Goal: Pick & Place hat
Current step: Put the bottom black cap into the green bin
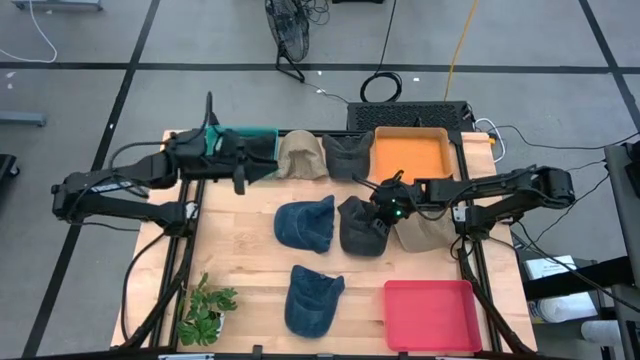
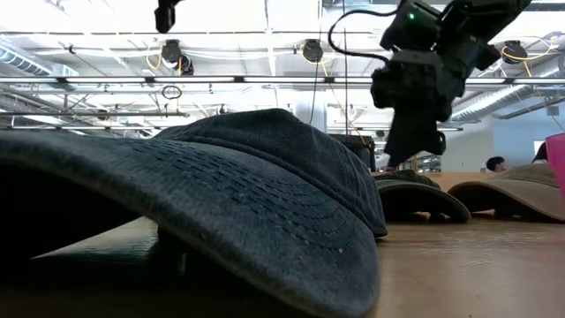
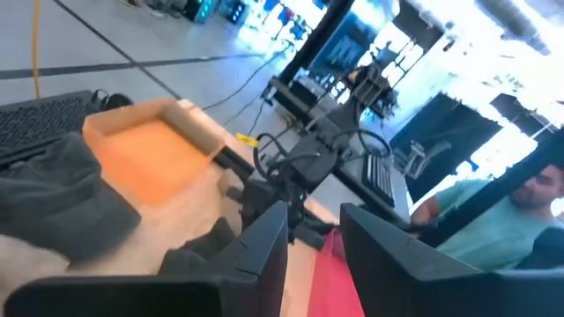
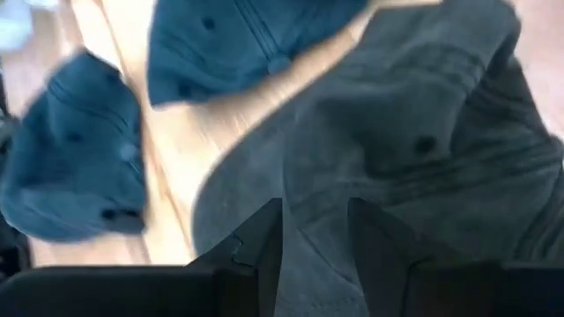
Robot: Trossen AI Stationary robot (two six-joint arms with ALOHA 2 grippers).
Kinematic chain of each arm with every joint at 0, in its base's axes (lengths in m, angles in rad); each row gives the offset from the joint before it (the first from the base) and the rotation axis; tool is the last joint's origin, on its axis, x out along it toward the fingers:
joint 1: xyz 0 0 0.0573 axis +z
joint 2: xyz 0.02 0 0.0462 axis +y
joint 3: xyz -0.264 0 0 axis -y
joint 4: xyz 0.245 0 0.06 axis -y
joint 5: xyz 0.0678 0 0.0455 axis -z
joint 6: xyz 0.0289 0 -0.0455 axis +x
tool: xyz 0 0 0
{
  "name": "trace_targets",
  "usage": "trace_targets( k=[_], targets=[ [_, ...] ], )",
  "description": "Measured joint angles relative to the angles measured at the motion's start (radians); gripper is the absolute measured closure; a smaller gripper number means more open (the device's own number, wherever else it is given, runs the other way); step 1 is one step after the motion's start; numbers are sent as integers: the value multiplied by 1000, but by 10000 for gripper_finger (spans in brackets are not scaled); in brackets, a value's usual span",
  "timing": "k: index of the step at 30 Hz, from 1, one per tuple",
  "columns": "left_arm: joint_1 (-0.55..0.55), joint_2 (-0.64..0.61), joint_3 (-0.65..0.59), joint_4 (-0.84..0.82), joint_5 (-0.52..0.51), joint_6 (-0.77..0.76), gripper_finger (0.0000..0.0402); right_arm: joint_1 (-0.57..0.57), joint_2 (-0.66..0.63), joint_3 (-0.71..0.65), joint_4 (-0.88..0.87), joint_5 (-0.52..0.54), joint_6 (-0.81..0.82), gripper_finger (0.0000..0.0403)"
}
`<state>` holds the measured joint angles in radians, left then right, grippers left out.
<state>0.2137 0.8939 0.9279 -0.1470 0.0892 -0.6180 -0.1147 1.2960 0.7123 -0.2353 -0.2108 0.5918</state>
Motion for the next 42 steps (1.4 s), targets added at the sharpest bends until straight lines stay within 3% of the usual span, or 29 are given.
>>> trace_targets(
  k=[7,13,17,42],
  targets=[
    [-26,-11,0,-188,-15,14,284,0,45,-16,27,0,-90,263],
    [-66,-11,0,-189,-14,22,284,0,87,-15,74,1,-60,219],
    [-74,-11,0,-197,-12,29,284,6,133,-15,97,-1,-24,212],
    [-127,-11,0,-202,-13,15,284,12,119,-16,148,0,43,320]
  ],
)
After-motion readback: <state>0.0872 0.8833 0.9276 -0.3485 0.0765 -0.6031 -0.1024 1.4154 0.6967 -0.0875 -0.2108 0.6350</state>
